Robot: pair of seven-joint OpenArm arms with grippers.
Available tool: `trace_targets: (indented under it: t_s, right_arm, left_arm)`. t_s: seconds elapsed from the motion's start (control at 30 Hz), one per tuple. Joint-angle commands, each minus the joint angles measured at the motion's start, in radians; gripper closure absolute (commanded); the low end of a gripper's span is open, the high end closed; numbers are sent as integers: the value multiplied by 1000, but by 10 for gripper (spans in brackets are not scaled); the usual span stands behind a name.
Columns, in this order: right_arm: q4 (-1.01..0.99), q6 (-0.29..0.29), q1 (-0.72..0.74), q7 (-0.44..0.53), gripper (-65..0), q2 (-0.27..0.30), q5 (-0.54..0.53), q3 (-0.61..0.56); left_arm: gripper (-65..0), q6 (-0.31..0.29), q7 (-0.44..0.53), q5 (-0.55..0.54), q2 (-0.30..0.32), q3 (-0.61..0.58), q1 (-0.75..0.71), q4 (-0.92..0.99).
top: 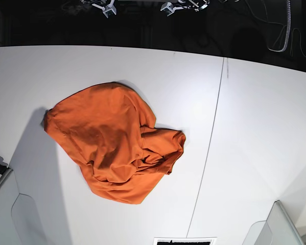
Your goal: Layout the t-shirt on the table in an organized manner, then fold the t-shirt properly
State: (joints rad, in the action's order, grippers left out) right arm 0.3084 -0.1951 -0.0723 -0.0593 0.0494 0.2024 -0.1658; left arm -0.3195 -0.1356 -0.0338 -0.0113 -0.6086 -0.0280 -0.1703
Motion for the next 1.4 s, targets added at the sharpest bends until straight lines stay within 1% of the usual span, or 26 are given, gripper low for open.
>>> trace_targets:
  t_s: [0.0, 0.2, 0.3, 0.4, 0.47, 0.53, 0.6, 0.67, 0.73, 0.77, 0.97, 1.03, 1.13, 1.2, 1.27, 1.37]
  right_arm:
    - [7, -16, -6, 8, 0, 0, -4, -1]
    - [27, -16, -36, 7, 0, 3, -4, -1]
    - [90, -18, -92, 7, 0, 6, -3, -2]
    - [195, -24, -173, 7, 0, 18, -4, -2]
    - [288, -44, -240, 7, 0, 34, -4, -2]
    - [397, -87, -307, 7, 0, 55, -5, -2]
    - [513, -148, -377, 7, 0, 85, -23, -3]
    - [638, -200, -447, 7, 0, 121, -92, -6]
    - [769, -238, -519, 7, 0, 160, -157, -6]
    - [836, -245, -556, 7, 0, 181, -180, -6]
    - [1240, -251, -754, 7, 0, 318, -248, -6]
    - [1372, -251, -800, 7, 0, 362, -253, -6]
    - [1555, -251, -838, 7, 0, 432, -253, -6]
    - [1660, -251, -842, 6, 0, 473, -256, -5]
    - [1749, -250, -837, 6, 0, 503, -256, 6]
    - [1849, -249, -814, 2, 0, 509, -257, 53]
  left_arm:
    - [-57, -10, 6, 2, -5, 0, -9, -10]
    - [-57, -10, 9, 2, 1, 0, -71, -81]
    - [-57, -10, 9, 13, 16, 2, -126, -163]
    - [-57, -6, 8, 28, 45, 2, -196, -288]
    - [-57, -6, 3, 27, 72, 2, -250, -393]
    - [-57, -6, -4, 27, 101, 3, -308, -509]
    - [-57, -6, -26, 26, 132, 17, -365, -631]
    - [-57, -6, -60, 23, 161, 54, -429, -763]
    - [-57, -6, -87, 23, 186, 111, -497, -901]
    - [-57, -6, -92, 23, 198, 144, -532, -970]
    - [-57, -15, -94, 20, 264, 322, -737, -1400]
    - [-58, -43, -95, 1, 287, 362, -793, -1537]
    - [-58, -109, -121, -31, 318, 414, -858, -1725]
    - [-58, -123, -154, -51, 329, 447, -887, -1833]
    - [-59, -123, -188, -83, 330, 480, -906, -1925]
    - [-60, -122, -222, -141, 330, 533, -915, -2017]
